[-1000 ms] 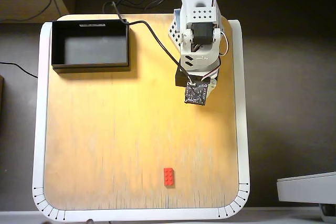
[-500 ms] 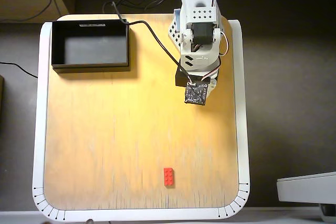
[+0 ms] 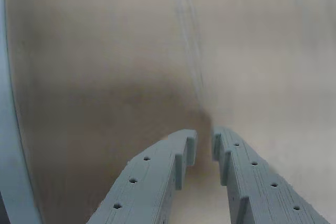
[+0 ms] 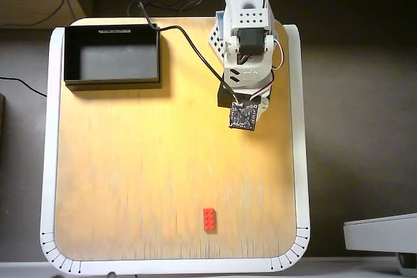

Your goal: Grasp a lego block and put it in the bin.

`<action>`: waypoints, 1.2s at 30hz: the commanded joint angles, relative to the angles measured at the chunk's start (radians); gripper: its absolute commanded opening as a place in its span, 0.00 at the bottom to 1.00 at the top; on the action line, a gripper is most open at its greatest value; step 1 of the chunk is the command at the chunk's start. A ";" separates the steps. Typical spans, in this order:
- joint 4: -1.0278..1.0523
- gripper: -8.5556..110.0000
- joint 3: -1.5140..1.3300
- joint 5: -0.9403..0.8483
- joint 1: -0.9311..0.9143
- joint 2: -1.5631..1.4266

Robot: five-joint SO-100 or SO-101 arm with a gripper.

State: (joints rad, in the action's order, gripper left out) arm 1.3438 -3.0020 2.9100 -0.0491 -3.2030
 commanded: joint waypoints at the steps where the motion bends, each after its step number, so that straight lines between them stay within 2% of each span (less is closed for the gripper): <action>1: 0.003 0.08 -0.170 -0.003 0.005 -0.094; 32: 0.003 0.08 -0.170 -0.003 0.005 -0.094; 36: 0.003 0.08 -0.170 -0.055 0.011 -0.094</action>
State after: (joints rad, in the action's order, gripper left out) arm 1.3438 -3.0020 2.9023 -0.0491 -3.2030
